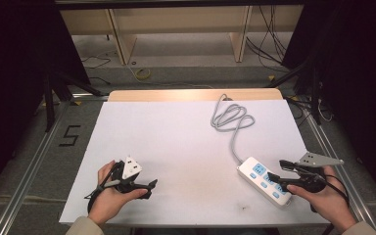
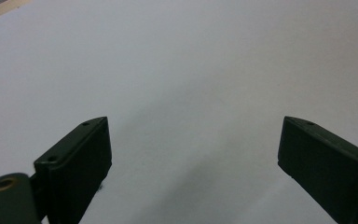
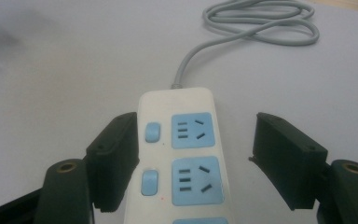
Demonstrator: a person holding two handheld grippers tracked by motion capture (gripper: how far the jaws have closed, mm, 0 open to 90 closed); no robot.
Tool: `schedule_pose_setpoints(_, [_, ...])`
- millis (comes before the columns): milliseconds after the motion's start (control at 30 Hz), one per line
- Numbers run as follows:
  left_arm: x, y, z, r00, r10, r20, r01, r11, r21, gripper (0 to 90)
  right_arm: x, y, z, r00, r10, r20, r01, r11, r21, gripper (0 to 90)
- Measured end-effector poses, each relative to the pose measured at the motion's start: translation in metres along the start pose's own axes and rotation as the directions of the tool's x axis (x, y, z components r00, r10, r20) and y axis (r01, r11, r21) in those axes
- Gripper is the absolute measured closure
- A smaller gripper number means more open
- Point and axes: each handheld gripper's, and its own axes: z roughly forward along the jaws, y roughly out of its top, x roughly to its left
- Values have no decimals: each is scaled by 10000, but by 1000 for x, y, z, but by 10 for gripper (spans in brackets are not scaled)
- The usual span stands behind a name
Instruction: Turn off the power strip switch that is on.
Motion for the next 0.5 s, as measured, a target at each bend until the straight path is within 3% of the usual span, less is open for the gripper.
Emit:
schedule_pose_setpoints(367, [0, 1, 2, 9999, 53, -111, -52, 9999, 97, 112, 0, 5, -3, 9999, -93, 48, 90, 9984, 553, 507])
schedule_pose_setpoints(500, [0, 0, 3, 9999, 19, -121, -18, 9999, 112, 121, 1, 8, -4, 9992, -395, 100, 386, 9964, 755, 640])
